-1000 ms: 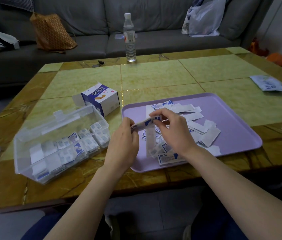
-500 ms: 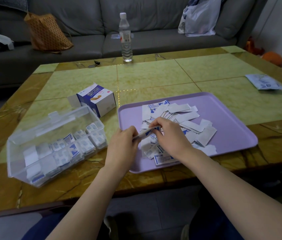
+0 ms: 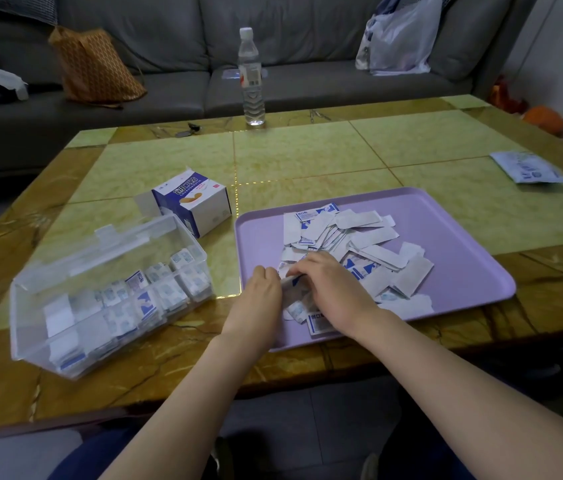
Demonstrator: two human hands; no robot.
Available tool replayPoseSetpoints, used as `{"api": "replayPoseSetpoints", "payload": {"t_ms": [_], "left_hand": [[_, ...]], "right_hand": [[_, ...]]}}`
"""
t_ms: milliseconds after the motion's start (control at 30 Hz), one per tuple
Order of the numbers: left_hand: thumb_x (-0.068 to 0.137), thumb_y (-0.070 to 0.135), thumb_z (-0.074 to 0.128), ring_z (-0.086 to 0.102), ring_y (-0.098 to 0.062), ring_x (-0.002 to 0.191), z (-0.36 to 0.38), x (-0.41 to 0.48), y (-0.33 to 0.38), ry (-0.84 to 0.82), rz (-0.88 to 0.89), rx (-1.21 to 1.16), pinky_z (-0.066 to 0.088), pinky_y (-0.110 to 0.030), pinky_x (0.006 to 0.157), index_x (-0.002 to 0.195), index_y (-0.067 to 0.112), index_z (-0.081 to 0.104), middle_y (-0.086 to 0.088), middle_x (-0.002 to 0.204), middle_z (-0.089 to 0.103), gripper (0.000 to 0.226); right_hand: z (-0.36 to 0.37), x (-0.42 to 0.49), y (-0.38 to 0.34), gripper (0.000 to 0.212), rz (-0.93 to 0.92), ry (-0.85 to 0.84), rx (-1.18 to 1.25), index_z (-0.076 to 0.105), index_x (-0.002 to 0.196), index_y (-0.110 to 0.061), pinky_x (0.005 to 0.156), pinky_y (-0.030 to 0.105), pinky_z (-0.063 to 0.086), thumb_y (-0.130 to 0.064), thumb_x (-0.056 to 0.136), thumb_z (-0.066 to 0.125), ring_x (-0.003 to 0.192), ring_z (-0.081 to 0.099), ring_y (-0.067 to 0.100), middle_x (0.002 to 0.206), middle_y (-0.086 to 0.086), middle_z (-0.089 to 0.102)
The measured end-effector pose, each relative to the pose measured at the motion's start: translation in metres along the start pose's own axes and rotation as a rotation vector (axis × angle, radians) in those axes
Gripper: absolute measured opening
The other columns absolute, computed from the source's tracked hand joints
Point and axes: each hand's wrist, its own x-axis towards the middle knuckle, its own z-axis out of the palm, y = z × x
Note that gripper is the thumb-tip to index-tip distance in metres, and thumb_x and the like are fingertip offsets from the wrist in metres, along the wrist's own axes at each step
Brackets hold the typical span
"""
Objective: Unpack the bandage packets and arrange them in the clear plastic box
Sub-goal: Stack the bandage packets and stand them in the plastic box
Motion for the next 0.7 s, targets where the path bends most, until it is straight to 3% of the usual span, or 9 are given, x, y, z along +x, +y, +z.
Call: {"api": "replayPoseSetpoints", "payload": {"t_ms": [167, 267, 400, 467, 567, 700], "left_hand": [[0.092, 0.001, 0.04, 0.044, -0.021, 0.097, -0.004, 0.0, 0.0, 0.158, -0.009, 0.004, 0.026, -0.025, 0.07, 0.104, 0.013, 0.035, -0.006, 0.11, 0.047, 0.018], [0.092, 0.004, 0.041, 0.043, -0.021, 0.094, -0.007, 0.0, 0.0, 0.16, -0.007, -0.01, 0.025, -0.025, 0.07, 0.104, 0.013, 0.035, -0.005, 0.108, 0.048, 0.016], [0.093, 0.006, 0.042, 0.042, -0.019, 0.079, -0.01, -0.001, -0.003, 0.125, -0.067, -0.198, 0.032, -0.028, 0.065, 0.095, 0.016, 0.035, -0.006, 0.104, 0.053, 0.013], [0.096, 0.009, 0.041, 0.046, -0.019, 0.077, -0.011, -0.001, -0.003, 0.113, -0.057, -0.333, 0.034, -0.028, 0.064, 0.096, 0.017, 0.038, -0.005, 0.098, 0.055, 0.008], [0.097, 0.014, 0.043, 0.046, -0.015, 0.068, -0.015, -0.004, -0.006, 0.18, -0.012, -0.472, 0.032, -0.023, 0.056, 0.095, 0.017, 0.043, 0.001, 0.085, 0.053, 0.003], [0.094, 0.011, 0.05, 0.05, -0.011, 0.065, -0.027, -0.01, -0.013, 0.35, 0.0, -0.596, 0.033, -0.017, 0.052, 0.087, 0.015, 0.052, 0.008, 0.069, 0.051, 0.008]], "right_hand": [[-0.008, 0.002, -0.002, 0.028, -0.018, 0.107, 0.012, 0.064, 0.107, -0.012, 0.083, 0.034, 0.047, 0.004, 0.088, 0.05, 0.101, 0.053, 0.02, 0.104, 0.003, 0.059], [-0.01, 0.003, 0.001, 0.022, 0.065, 0.107, 0.126, 0.065, 0.104, -0.01, 0.086, 0.031, 0.047, 0.001, 0.09, 0.052, 0.096, 0.058, 0.018, 0.103, 0.003, 0.062], [-0.015, 0.003, -0.001, 0.012, 0.159, 0.111, 0.302, 0.067, 0.092, -0.014, 0.074, 0.009, 0.045, -0.005, 0.088, 0.06, 0.08, 0.059, 0.006, 0.087, -0.004, 0.065], [-0.018, 0.003, -0.004, 0.011, 0.168, 0.099, 0.374, 0.065, 0.09, -0.017, 0.067, 0.004, 0.041, -0.007, 0.089, 0.06, 0.072, 0.057, -0.003, 0.081, -0.008, 0.064], [-0.024, -0.001, -0.006, 0.014, 0.131, 0.07, 0.386, 0.066, 0.097, -0.016, 0.068, 0.008, 0.046, -0.006, 0.09, 0.058, 0.068, 0.059, -0.007, 0.079, -0.01, 0.064], [-0.027, -0.007, -0.011, 0.018, 0.057, 0.019, 0.448, 0.066, 0.105, -0.012, 0.073, 0.022, 0.056, -0.006, 0.091, 0.058, 0.075, 0.069, 0.005, 0.086, -0.003, 0.068]]}}
